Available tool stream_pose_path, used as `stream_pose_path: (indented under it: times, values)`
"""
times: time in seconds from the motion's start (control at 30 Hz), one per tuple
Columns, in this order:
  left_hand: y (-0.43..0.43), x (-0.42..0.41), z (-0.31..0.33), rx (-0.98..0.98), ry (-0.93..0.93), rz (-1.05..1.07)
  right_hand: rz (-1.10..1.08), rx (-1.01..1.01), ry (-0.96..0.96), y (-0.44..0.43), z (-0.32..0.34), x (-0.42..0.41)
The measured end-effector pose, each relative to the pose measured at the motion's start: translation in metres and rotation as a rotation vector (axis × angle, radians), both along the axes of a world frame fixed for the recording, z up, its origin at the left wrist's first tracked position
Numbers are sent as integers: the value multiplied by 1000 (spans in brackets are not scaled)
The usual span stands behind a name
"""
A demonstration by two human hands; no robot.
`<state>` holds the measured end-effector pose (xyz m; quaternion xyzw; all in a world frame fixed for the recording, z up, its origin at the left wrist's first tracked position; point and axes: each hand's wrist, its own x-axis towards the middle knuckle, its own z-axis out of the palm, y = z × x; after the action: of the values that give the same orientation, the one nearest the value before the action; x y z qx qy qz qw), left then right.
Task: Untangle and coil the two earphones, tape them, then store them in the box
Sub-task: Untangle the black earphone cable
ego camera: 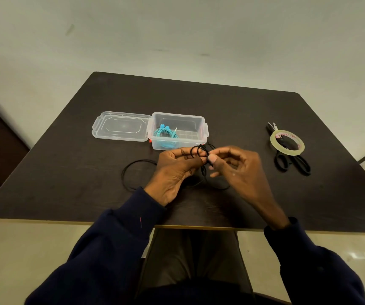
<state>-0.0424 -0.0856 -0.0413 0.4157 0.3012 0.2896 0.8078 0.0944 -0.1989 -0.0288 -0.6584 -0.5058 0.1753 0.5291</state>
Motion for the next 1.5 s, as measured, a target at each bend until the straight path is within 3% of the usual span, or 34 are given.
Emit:
stream_pose_path:
  times: [0.1, 0.37, 0.5, 0.93, 1.03, 1.27, 1.4, 1.5]
  values:
    - [-1, -3, 3, -17, -17, -35, -28, 0, -118, -1, -2, -1]
    - [11, -6, 4, -119, 4, -52, -78, 165, 281, -7, 5, 13]
    - [11, -7, 2, -26, 35, -107, -76, 234, 435, -13, 9, 17]
    - [8, -8, 4, 133, 48, -178, 36, 223, 506, -15, 8, 12]
    - [8, -9, 4, 168, 63, -172, 34, 174, 405, -16, 9, 10]
    - [10, -10, 2, 274, 104, -167, -158, 77, -145, -16, 4, 23]
    - [6, -10, 2, 436, 139, -202, 75, -39, -318, -5, 8, 12]
    - [6, -12, 7, 604, 186, -168, 145, -61, -318, 4, 8, 8]
